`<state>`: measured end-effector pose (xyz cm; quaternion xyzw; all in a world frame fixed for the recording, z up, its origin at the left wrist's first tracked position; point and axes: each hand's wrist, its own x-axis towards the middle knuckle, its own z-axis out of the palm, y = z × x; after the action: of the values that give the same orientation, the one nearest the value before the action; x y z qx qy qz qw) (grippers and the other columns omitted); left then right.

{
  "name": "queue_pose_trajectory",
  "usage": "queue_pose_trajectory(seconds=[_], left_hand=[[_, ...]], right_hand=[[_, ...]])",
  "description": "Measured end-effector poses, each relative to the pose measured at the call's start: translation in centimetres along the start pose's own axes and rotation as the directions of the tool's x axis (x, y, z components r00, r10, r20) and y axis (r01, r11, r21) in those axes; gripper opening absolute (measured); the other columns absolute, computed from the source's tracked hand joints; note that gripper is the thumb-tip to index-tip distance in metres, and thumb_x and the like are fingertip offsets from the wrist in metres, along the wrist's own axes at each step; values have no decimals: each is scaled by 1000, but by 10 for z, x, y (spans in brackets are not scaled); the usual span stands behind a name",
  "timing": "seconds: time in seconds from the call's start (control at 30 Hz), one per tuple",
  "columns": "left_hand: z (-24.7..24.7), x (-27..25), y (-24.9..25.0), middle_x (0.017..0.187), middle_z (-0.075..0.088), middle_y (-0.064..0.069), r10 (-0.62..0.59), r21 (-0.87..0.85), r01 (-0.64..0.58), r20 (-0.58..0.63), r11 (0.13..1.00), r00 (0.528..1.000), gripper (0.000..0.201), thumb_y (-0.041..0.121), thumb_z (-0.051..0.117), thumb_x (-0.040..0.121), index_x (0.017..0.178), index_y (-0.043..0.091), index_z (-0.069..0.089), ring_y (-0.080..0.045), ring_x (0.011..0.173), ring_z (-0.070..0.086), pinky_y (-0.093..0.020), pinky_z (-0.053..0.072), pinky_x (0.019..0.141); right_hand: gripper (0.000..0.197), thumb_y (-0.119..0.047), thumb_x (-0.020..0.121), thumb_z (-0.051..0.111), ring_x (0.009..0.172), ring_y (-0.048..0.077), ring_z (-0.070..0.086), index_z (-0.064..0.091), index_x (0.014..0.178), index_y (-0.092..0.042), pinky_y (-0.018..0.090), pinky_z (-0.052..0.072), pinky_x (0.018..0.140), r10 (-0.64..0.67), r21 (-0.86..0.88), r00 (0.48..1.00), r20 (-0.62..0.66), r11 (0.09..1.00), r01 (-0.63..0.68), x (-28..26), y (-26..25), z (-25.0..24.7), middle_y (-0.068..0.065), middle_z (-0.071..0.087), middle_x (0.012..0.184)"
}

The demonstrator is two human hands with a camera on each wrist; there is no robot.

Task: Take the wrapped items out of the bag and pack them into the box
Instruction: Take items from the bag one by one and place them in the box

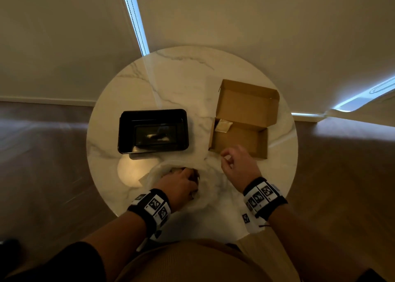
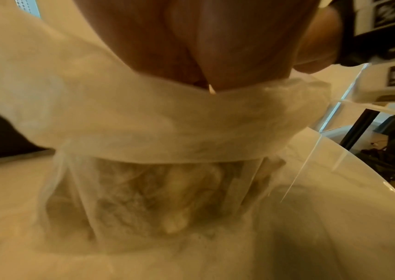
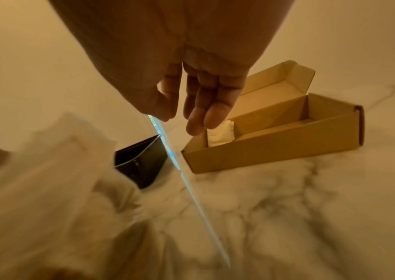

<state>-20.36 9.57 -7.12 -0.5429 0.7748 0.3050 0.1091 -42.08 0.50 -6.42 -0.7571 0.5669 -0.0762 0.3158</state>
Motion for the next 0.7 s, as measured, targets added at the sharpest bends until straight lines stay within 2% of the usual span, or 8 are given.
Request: queue_pose_trajectory(seconds=[0.1, 0.2, 0.3, 0.37, 0.4, 0.5, 0.63, 0.7], left_hand=[[-1, -2, -2, 141, 50, 5, 6, -106, -10, -42, 994, 999, 29, 44, 61, 98, 122, 34, 72, -22, 130, 50, -39, 43, 111], [-4, -10, -4, 128, 56, 5, -79, -310, 61, -46, 949, 996, 25, 41, 63, 97, 116, 31, 75, -17, 120, 53, -36, 45, 107], [-8, -21, -8, 110, 61, 7, -159, -457, 107, -77, 883, 984, 19, 38, 61, 98, 106, 27, 75, -14, 103, 61, -34, 53, 93], [-13, -30, -12, 97, 64, 11, -229, -585, 146, -70, 798, 971, 17, 36, 59, 100, 100, 25, 72, -8, 89, 64, -28, 56, 82], [-15, -35, -15, 94, 67, 10, -245, -637, 148, -67, 756, 967, 16, 36, 58, 101, 98, 27, 70, -7, 85, 65, -30, 57, 81], [-21, -46, -22, 92, 71, 4, -265, -744, 114, -88, 658, 960, 14, 35, 58, 102, 93, 29, 67, -14, 85, 69, -41, 61, 82], [-33, -54, -18, 93, 76, -2, -288, -842, 69, -105, 535, 952, 9, 24, 64, 101, 100, 19, 72, -16, 83, 74, -37, 63, 80], [-37, -57, -14, 90, 77, -2, -296, -848, 29, -152, 528, 943, 10, 22, 65, 100, 101, 19, 74, -15, 80, 75, -30, 63, 73]], right_hand=[[8, -27, 96, 63, 77, -6, 56, 63, 104, -27, 15, 44, 68, -33, 68, 999, 8, 997, 32, -25, -9, 4, -12, 51, 109], [8, -25, 95, 65, 78, -5, 58, 63, 103, -27, 12, 46, 68, -65, 131, 998, -1, 989, 65, -42, -20, 5, -11, 52, 109], [8, -22, 94, 67, 75, -1, 59, 65, 102, -24, 9, 45, 67, -82, 176, 996, -33, 981, 86, -51, -31, 2, -9, 55, 108], [9, -23, 94, 67, 75, 1, 61, 65, 103, -26, 13, 48, 69, -87, 215, 995, -42, 972, 94, -53, -39, 0, -9, 56, 108], [11, -24, 95, 66, 75, 2, 62, 65, 105, -26, 16, 51, 71, -92, 233, 995, -41, 967, 99, -53, -43, 0, -9, 57, 109], [23, -26, 97, 65, 81, 0, 63, 66, 120, -27, 19, 53, 76, -89, 290, 995, 34, 954, 76, -52, -53, 2, -11, 62, 116], [40, -22, 97, 61, 75, 1, 65, 59, 137, -26, 23, 57, 73, -105, 395, 974, 198, 918, 18, -49, -68, 14, -15, 66, 124], [40, -19, 98, 63, 73, -3, 65, 59, 138, -21, 18, 53, 69, -122, 465, 965, 232, 885, 0, -51, -77, 18, -11, 67, 121]])
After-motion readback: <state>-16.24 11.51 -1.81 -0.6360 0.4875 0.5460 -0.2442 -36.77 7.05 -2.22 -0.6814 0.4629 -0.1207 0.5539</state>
